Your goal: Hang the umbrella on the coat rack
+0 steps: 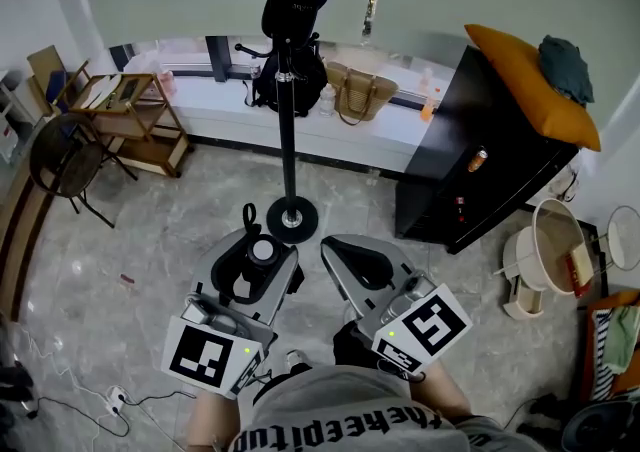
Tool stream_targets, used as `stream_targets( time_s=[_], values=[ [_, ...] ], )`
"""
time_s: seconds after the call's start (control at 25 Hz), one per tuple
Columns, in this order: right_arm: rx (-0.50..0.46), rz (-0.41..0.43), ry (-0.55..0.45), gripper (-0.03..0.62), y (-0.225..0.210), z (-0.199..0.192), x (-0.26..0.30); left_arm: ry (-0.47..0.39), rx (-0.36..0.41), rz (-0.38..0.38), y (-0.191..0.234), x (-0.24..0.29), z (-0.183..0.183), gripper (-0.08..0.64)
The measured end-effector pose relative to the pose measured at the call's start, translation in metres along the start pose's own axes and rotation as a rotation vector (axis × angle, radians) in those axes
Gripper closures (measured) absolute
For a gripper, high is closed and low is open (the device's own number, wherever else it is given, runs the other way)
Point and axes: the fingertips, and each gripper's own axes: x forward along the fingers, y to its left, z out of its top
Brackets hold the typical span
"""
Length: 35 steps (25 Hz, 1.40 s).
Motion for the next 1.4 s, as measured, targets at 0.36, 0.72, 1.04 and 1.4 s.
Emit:
stream_targets(
  time_s=[0.36,0.72,1.04,1.4],
  values=[
    [0.013,0.043,-0.003,0.580,-0.054,0.005,0.016,0.021,-0.005,0.019,0.003,0.054,0.000,0.351],
    [0.026,0.081,0.000,0.580,-0.108,0.005,0.024,0.023,-0.004,0.064,0.006,0.106,0.000,0.351],
    [0.031,0.101,0.004,0.580,-0.152,0.005,0.021,0.036,-0.019,0.080,-0.003,0.149,0.001,0.351],
    [0.033,0.130,0.008,0.580,-0.198,0.005,0.015,0.004,-0.017,0.102,-0.016,0.191,0.007,0.351]
  ],
)
